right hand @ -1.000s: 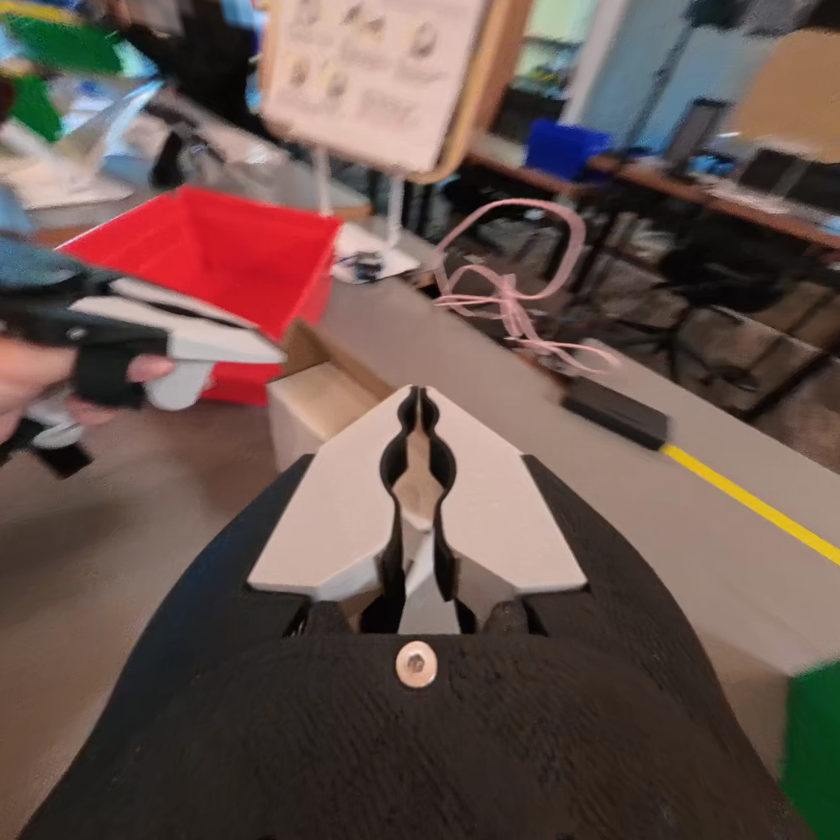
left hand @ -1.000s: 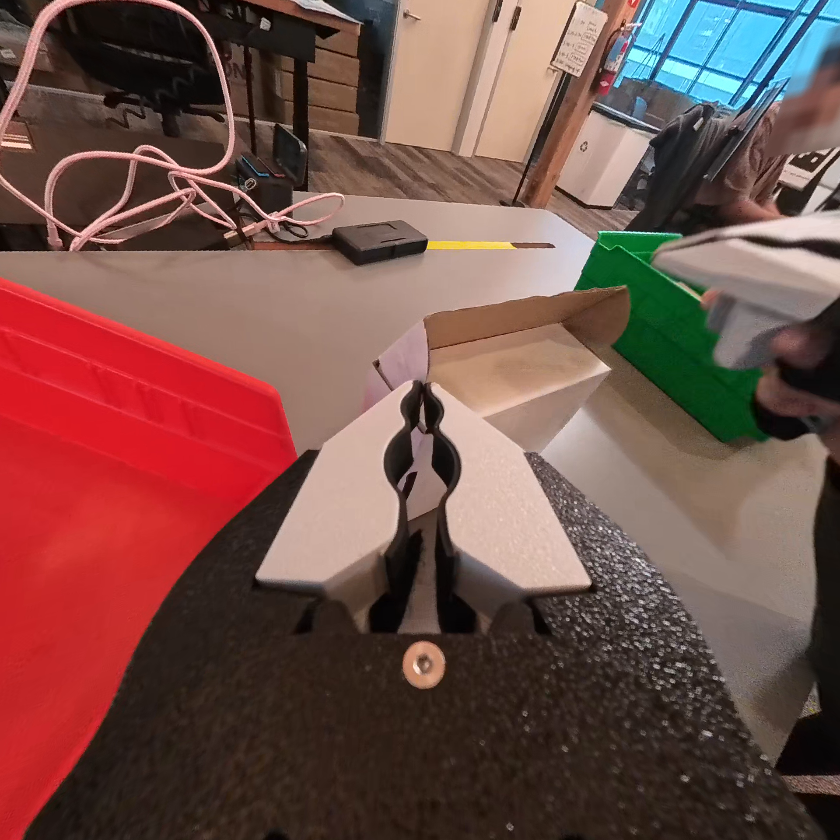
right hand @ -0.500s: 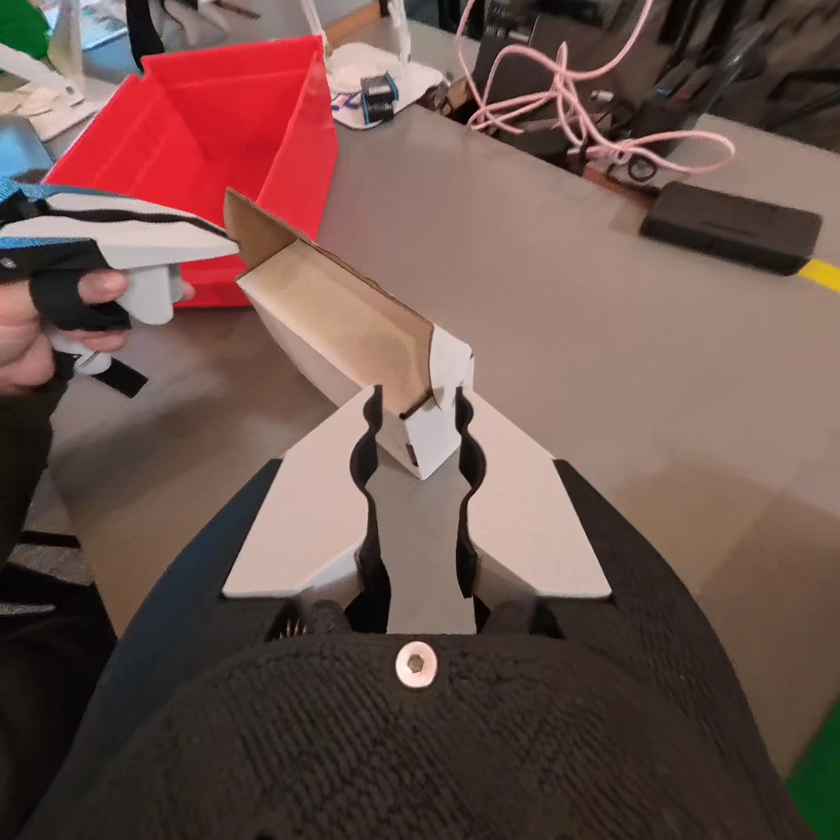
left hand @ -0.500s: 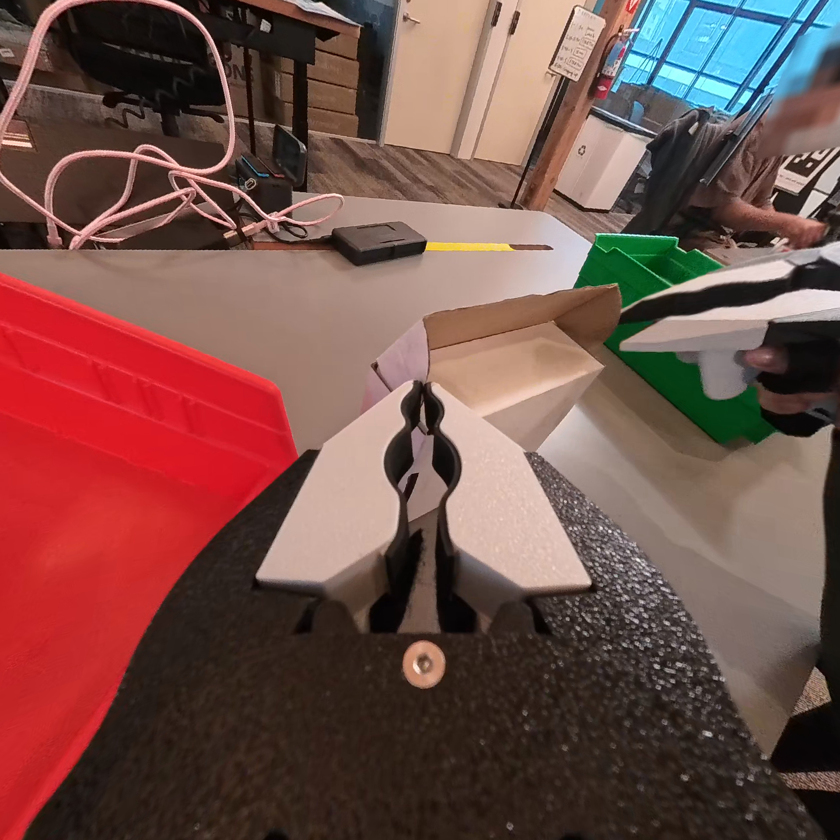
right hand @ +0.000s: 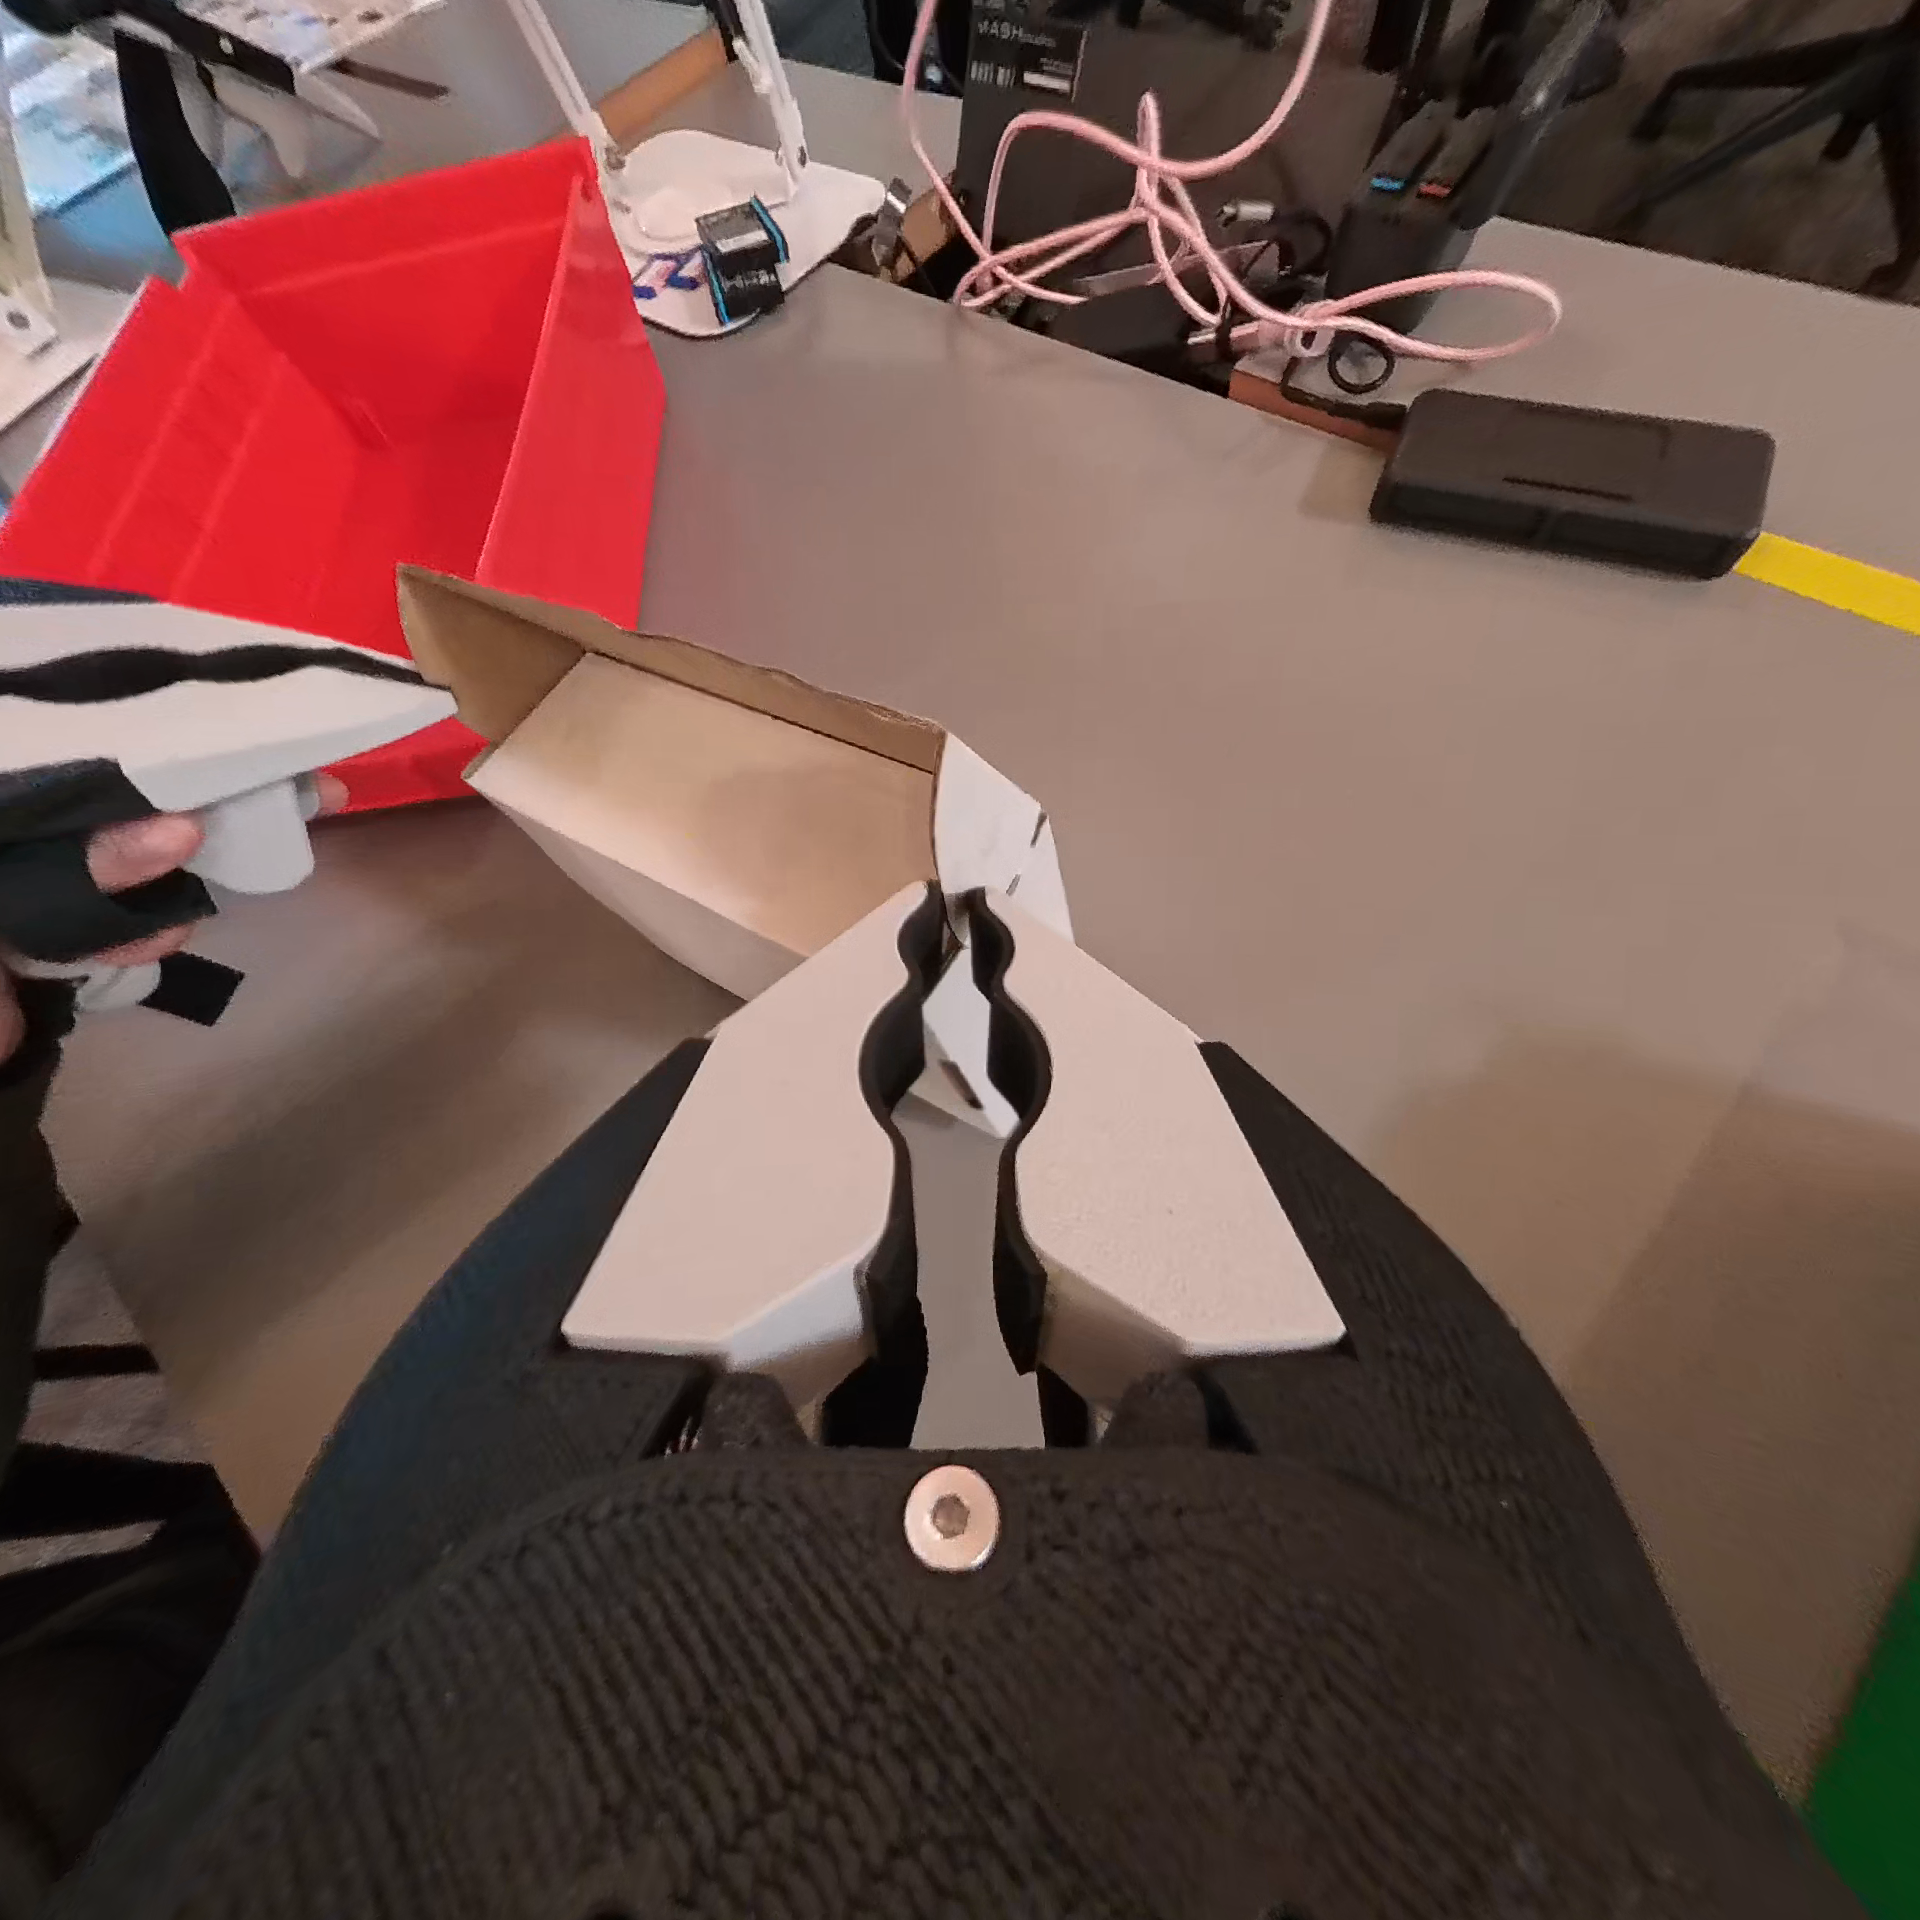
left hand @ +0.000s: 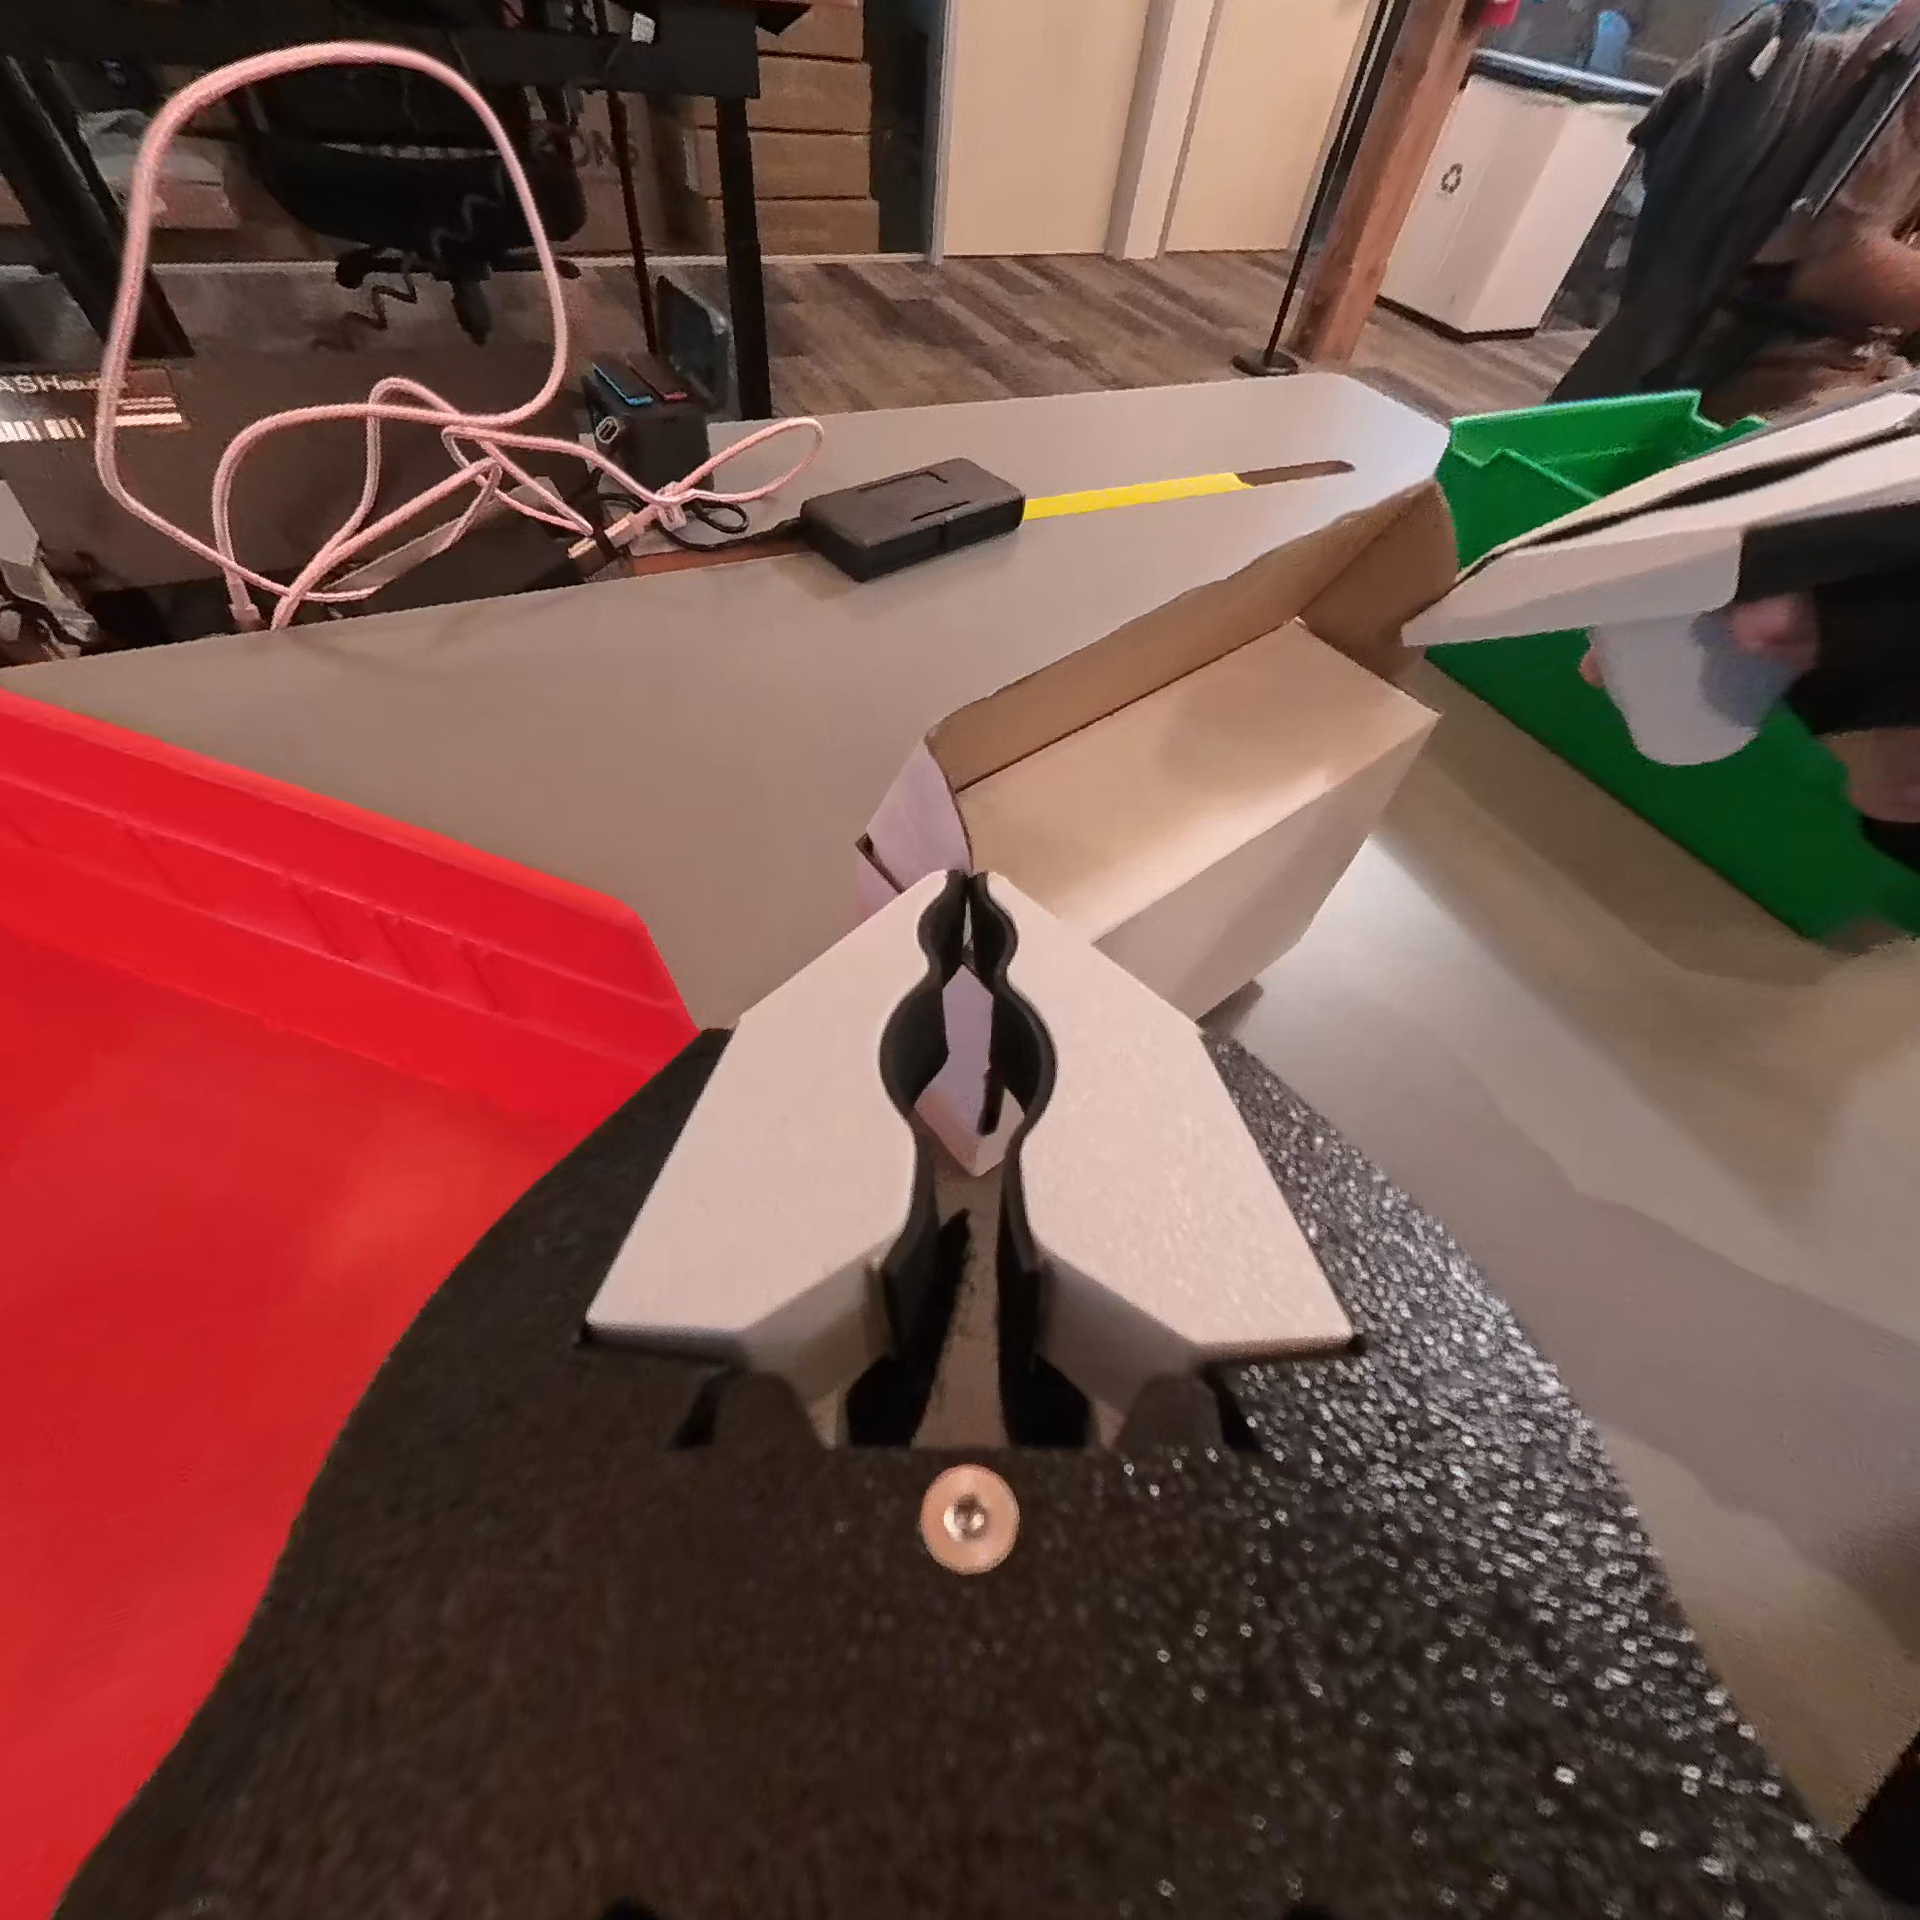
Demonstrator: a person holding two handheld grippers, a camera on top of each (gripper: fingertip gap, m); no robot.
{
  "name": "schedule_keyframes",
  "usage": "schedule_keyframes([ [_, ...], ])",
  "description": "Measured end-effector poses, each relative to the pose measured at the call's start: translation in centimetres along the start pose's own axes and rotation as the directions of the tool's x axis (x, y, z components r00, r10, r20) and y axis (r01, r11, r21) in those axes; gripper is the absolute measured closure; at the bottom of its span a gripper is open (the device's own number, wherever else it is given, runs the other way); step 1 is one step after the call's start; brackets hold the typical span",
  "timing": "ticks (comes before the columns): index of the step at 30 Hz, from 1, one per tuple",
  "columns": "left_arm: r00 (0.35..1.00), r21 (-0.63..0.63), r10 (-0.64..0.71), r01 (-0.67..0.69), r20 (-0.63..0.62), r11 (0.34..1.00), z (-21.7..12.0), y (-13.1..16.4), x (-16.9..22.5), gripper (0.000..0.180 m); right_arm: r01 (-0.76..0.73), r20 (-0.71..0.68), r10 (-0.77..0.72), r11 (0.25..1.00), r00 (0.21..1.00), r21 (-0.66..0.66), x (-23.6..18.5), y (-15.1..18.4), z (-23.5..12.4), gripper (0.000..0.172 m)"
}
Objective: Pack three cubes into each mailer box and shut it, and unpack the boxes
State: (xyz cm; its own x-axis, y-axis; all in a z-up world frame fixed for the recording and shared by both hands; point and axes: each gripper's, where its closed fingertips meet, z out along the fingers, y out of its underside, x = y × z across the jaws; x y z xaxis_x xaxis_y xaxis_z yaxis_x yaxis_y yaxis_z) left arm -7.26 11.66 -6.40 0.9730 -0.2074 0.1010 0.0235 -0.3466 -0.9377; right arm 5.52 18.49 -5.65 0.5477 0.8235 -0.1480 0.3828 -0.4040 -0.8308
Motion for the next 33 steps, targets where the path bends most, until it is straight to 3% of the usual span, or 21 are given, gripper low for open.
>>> schedule_keyframes([
  [1, 1.0, -0.002, 0.006, -0.006, 0.003, 1.0, 0.0, 0.0, 0.1, 0.18, -0.013, 0.001, 0.013, 1.0, 1.0, -0.006, 0.1, 0.0, 0.0, 0.169],
  [13, 0.988, 0.048, 0.142, -0.145, 0.056, 0.988, 0.3, -0.7, 1.1, 0.178, -0.109, 0.031, 0.108, 0.994, 0.994, 0.015, 1.6, 0.7, 0.1, 0.17],
  [14, 0.983, 0.066, 0.158, -0.164, 0.095, 0.984, 0.0, -0.9, 1.0, 0.165, -0.117, 0.043, 0.116, 0.993, 0.992, 0.026, 1.5, 0.8, 0.1, 0.17],
  [16, 0.959, 0.158, 0.201, -0.234, 0.202, 0.959, -1.1, -2.0, 0.5, 0.105, -0.121, 0.041, 0.119, 0.992, 0.992, 0.038, 1.7, 0.8, 0.0, 0.17],
  [17, 0.938, 0.247, 0.205, -0.277, 0.28, 0.929, -2.2, -3.3, 0.2, 0.095, -0.119, 0.039, 0.117, 0.992, 0.992, 0.039, 1.7, 0.8, 0.0, 0.17],
  [19, 0.896, 0.415, 0.23, -0.387, 0.379, 0.824, -4.7, -5.4, 1.2, 0.1, -0.116, 0.042, 0.115, 0.993, 0.993, 0.036, 1.5, 0.9, -0.1, 0.17],
  [22, 0.823, 0.503, 0.431, -0.567, 0.369, 0.652, -5.1, -5.5, 7.1, 0.127, -0.112, 0.04, 0.111, 0.993, 0.993, 0.031, 1.5, 0.8, 0.0, 0.17],
  [24, 0.736, 0.455, 0.593, -0.672, 0.326, 0.584, -3.2, -3.9, 11.0, 0.136, -0.114, 0.039, 0.113, 0.993, 0.993, 0.029, 1.5, 0.8, 0.0, 0.17],
  [27, 0.604, 0.323, 0.729, -0.794, 0.323, 0.515, -0.1, -2.1, 13.1, 0.125, -0.114, 0.039, 0.113, 0.993, 0.993, 0.026, 1.5, 0.8, 0.0, 0.17],
  [33, 0.686, 0.107, 0.723, -0.728, 0.084, 0.678, 5.1, 1.6, 12.3, 0.125, -0.108, 0.034, 0.107, 0.994, 0.994, 0.025, 1.5, 0.7, 0.0, 0.17],
])
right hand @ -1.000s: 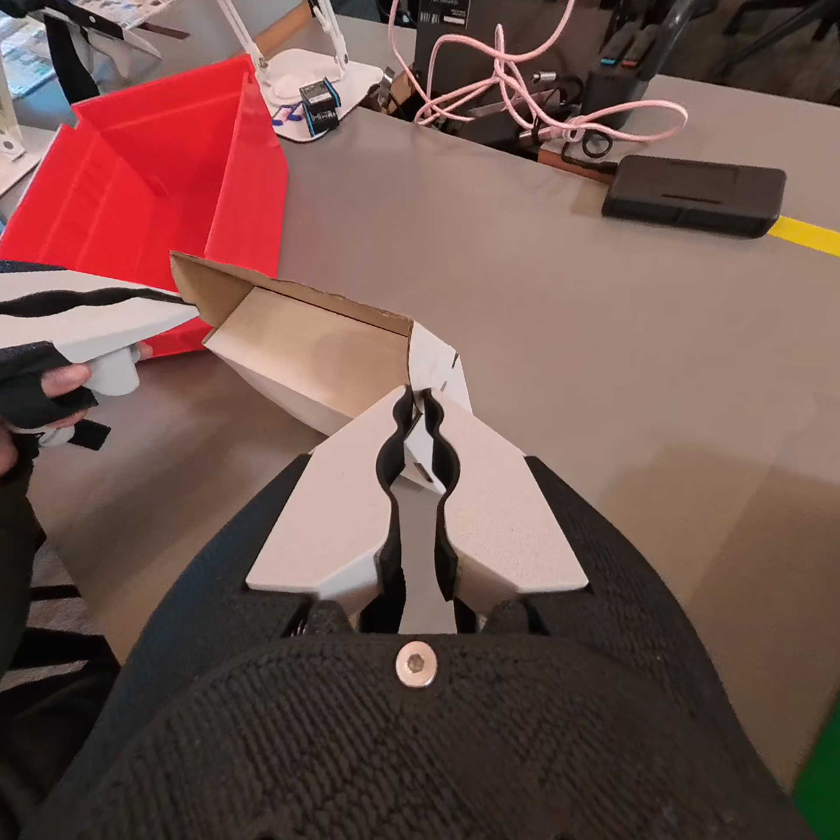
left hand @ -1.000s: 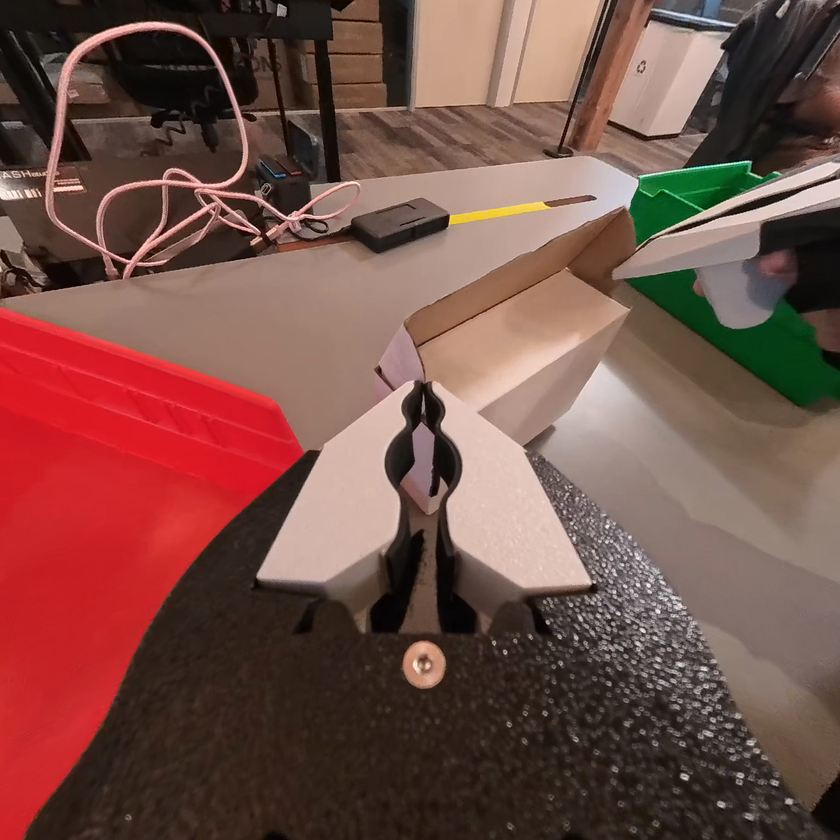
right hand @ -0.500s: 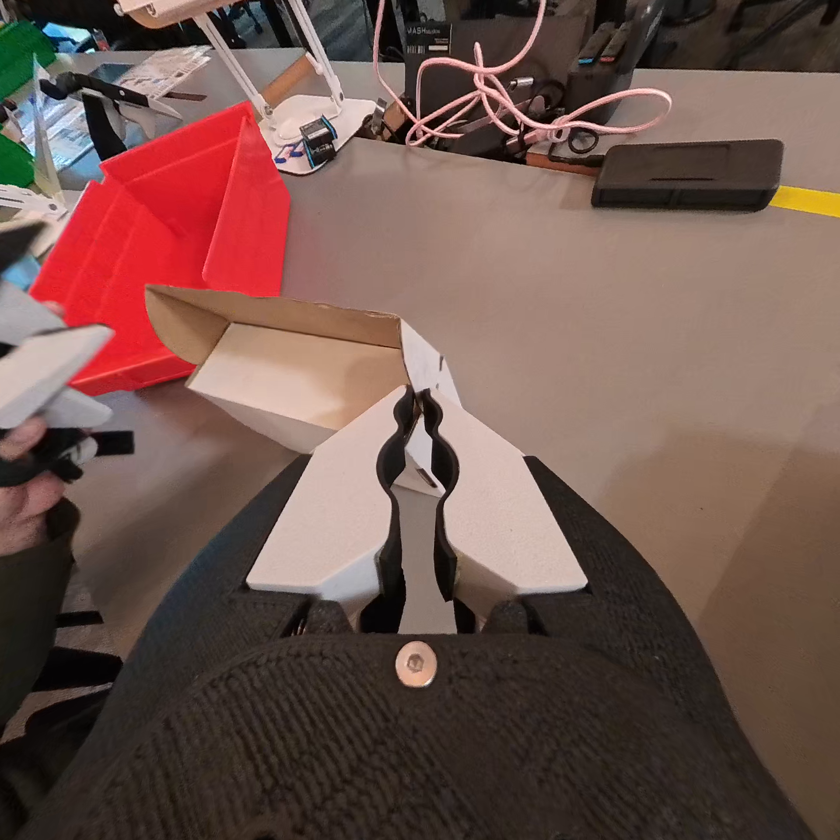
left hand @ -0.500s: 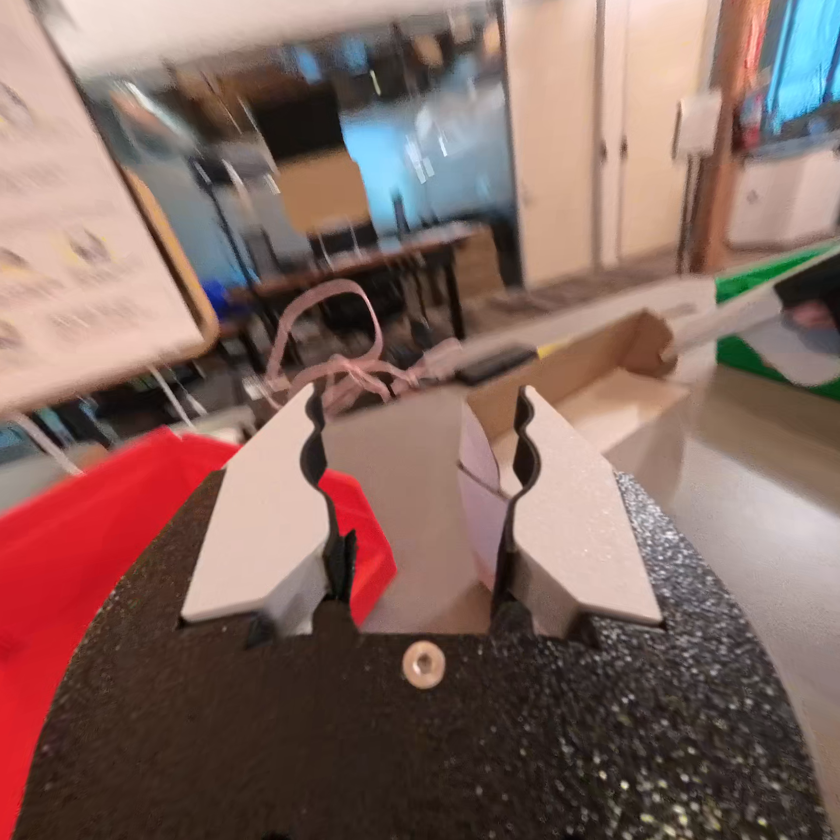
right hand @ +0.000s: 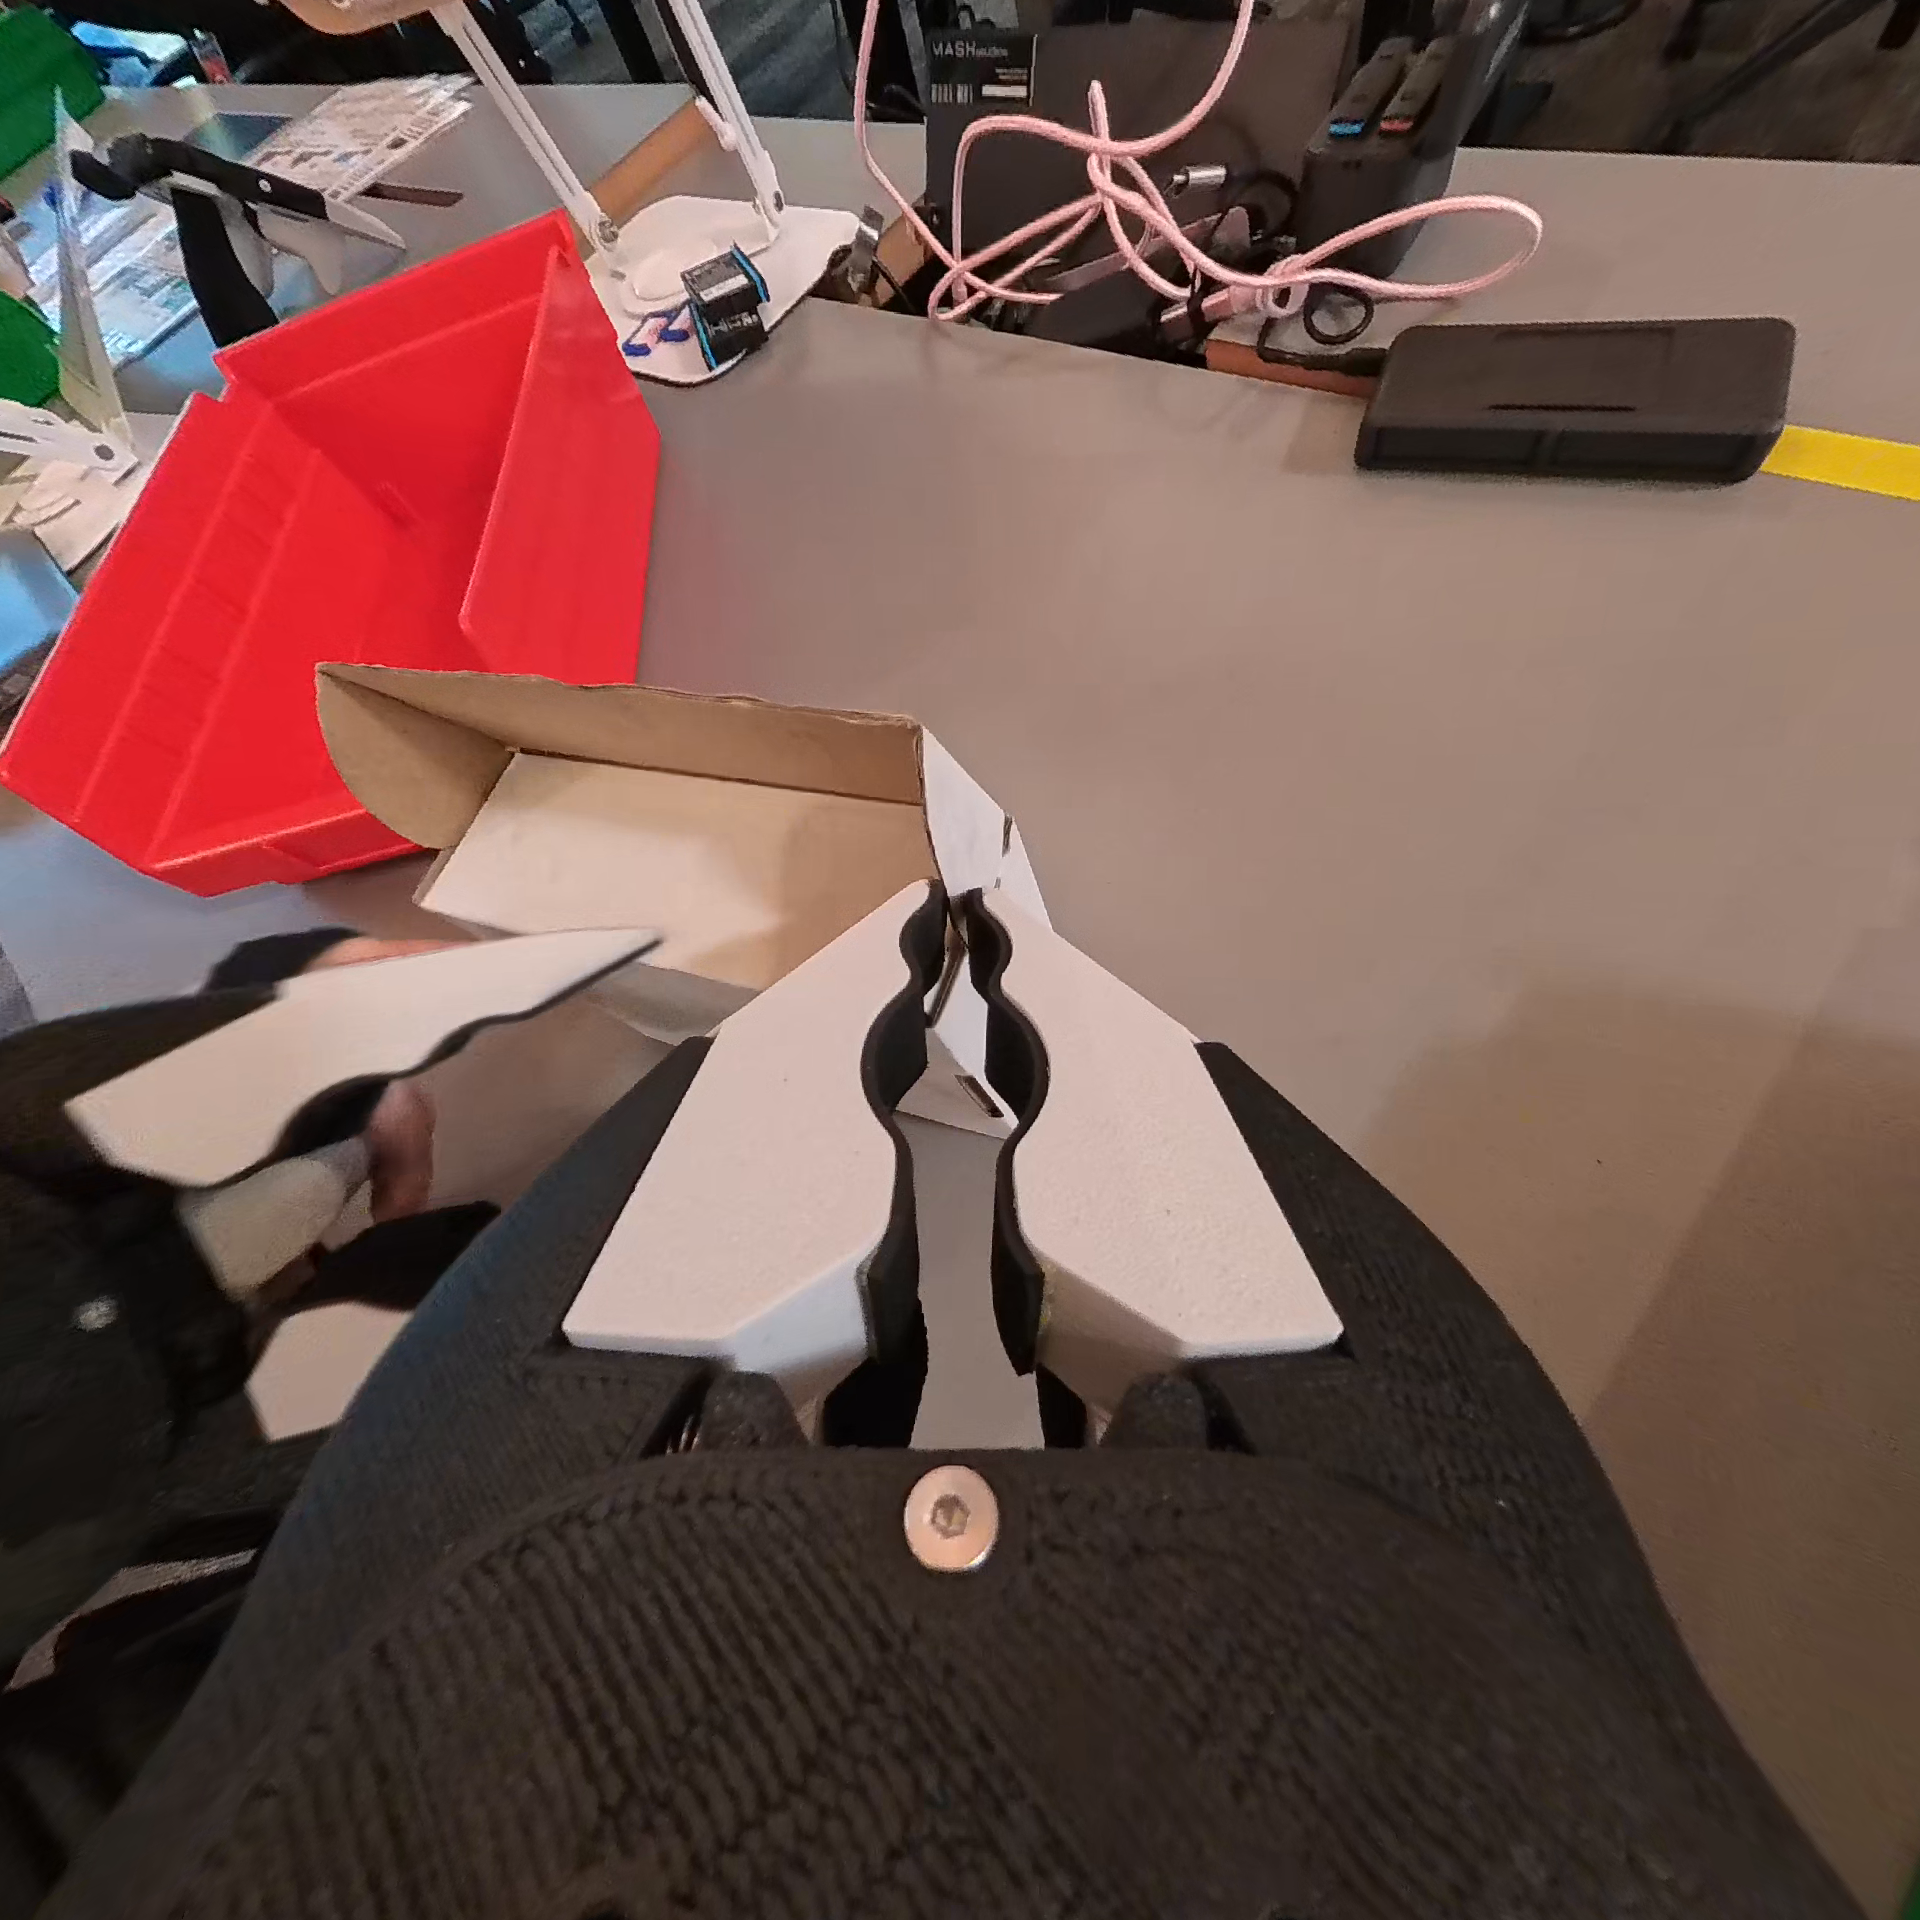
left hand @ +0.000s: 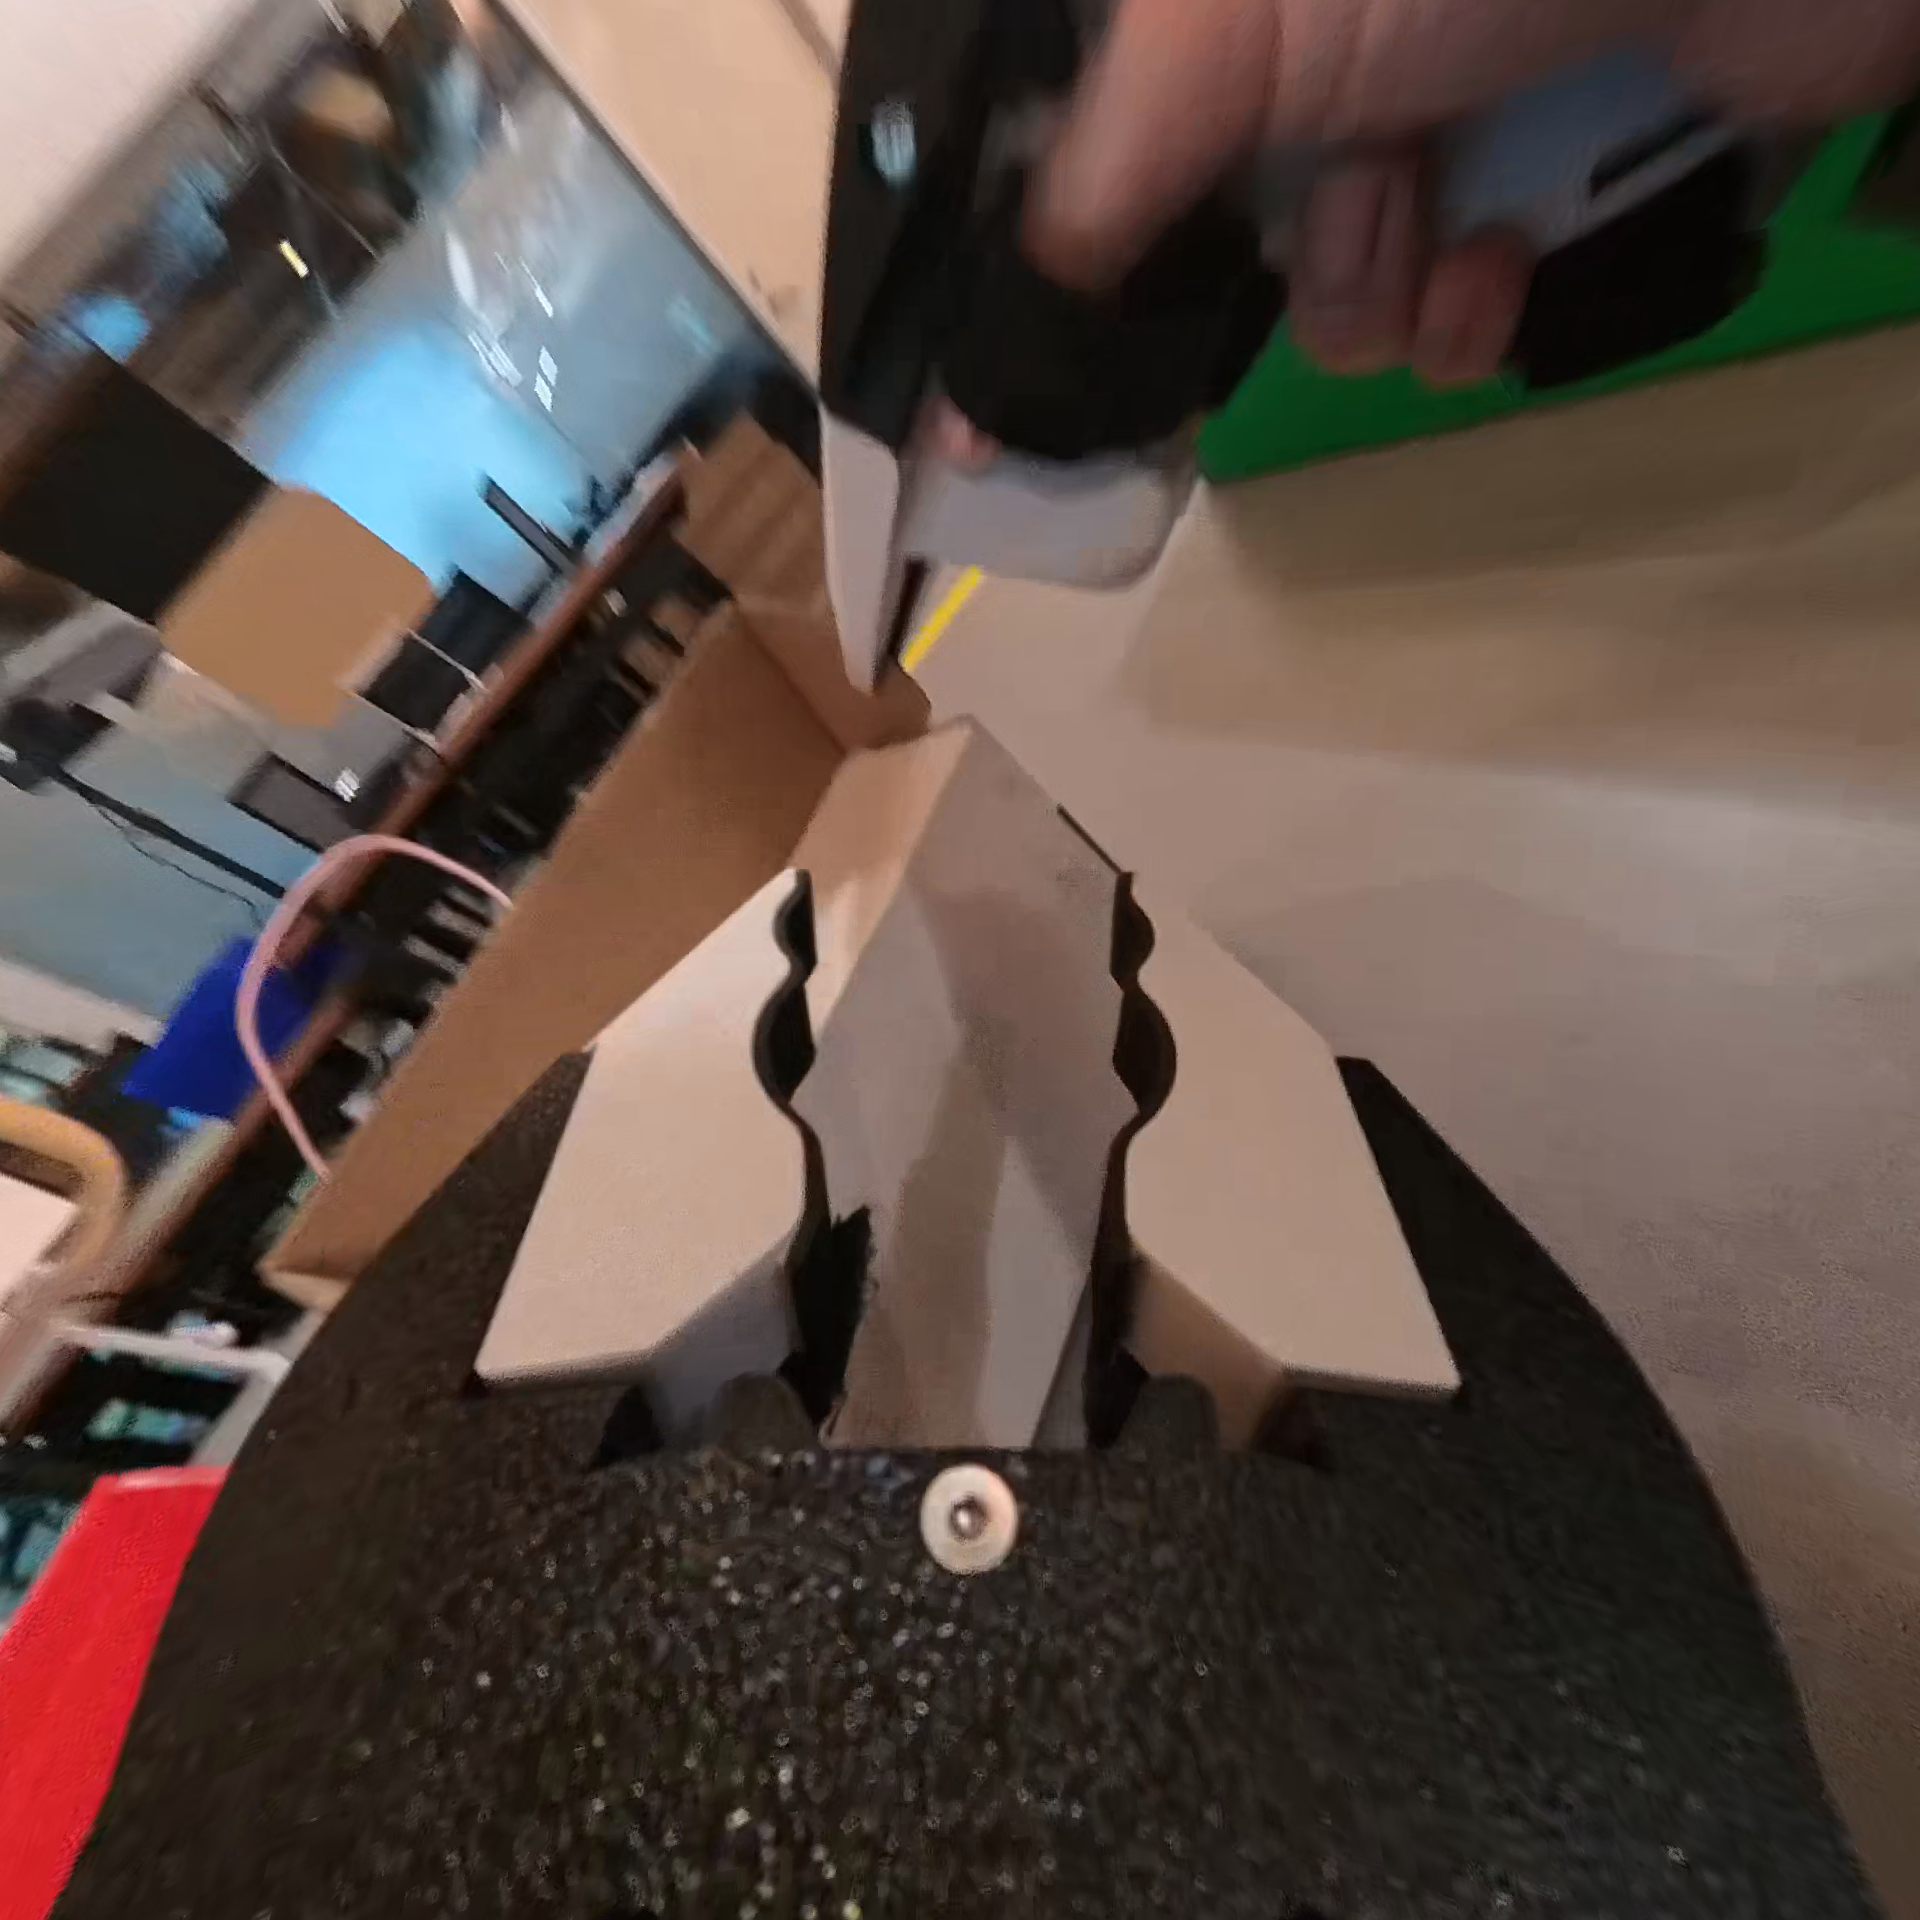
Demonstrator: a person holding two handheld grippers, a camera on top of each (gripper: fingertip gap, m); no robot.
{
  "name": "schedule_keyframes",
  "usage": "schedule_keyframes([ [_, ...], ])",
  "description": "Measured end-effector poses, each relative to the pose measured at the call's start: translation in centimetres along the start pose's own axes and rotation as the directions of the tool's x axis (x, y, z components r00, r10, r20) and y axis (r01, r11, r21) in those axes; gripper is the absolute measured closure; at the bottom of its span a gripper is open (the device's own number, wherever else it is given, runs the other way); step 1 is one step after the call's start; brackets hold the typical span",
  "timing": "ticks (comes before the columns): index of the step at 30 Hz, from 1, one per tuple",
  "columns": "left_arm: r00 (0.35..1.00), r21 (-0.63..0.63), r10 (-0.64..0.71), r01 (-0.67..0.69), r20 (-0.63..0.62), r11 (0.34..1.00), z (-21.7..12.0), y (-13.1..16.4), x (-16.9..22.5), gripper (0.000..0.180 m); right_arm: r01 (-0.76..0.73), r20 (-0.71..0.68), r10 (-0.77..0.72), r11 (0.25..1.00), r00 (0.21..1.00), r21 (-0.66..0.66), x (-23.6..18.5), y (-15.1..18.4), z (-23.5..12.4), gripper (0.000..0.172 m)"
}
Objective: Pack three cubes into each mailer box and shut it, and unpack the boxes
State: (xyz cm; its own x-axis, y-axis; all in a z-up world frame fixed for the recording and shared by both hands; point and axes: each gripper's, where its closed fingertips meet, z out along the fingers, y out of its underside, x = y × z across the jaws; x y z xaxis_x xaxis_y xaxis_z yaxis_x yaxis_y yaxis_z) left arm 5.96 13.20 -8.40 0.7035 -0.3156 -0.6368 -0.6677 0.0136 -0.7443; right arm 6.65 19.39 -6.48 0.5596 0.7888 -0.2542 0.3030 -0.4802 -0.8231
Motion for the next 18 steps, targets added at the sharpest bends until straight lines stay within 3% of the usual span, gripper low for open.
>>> schedule_keyframes([
  [2, 0.999, -0.097, -0.007, 0.003, -0.036, 0.995, 0.76, 1.58, 0.45, 0.121, 0.004, 0.003, -0.004, 1.0, 1.0, -0.001, -0.1, -0.1, -0.01, 0.17],
  [6, 0.998, -0.137, 0.056, -0.057, -0.016, 0.989, 0.93, 1.87, 0.55, 0.118, 0.004, 0.013, -0.004, 1.0, 1.0, -0.006, -0.25, -0.2, -0.02, 0.17],
  [18, 0.997, -0.077, -0.05, 0.046, -0.053, 0.996, 0.61, 1.26, 0.53, 0.119, -0.023, 0.035, 0.023, 1.0, 0.999, 0.0, -0.62, -0.18, 0.08, 0.17],
])
